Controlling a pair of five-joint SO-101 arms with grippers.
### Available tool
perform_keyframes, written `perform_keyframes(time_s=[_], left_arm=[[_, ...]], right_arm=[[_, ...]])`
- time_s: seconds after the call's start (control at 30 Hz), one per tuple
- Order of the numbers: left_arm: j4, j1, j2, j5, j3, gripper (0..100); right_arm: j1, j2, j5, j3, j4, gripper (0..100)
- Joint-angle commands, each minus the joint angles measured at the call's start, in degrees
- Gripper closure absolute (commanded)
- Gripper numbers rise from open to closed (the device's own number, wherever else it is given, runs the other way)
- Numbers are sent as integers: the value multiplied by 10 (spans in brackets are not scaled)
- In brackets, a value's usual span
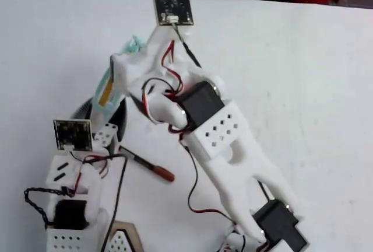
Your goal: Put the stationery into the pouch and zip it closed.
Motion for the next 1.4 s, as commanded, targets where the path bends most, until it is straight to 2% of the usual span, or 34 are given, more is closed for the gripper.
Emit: perform_keyframes(time_s=[0.0, 0.4, 0.53, 0.6, 1.07, 1.27, 1.37], left_arm=[[-2, 5, -1, -5, 2, 763], [-2, 5, -1, -5, 2, 763], [-2, 5, -1, -5, 2, 763], [-2, 5, -1, -5, 2, 763], [-14, 5, -1, -2, 8, 759], [-13, 5, -1, -3, 8, 759], [-13, 5, -1, -4, 8, 759]], right_arm=[[6, -2, -2, -21, -12, 861], [13, 64, -1, -25, -29, 855], [22, 58, 1, -26, -29, 989], [24, 43, 1, -25, -27, 965], [44, -69, 2, -26, -37, 981], [66, -135, 111, -21, -91, 981], [61, -147, 142, -2, -112, 981]])
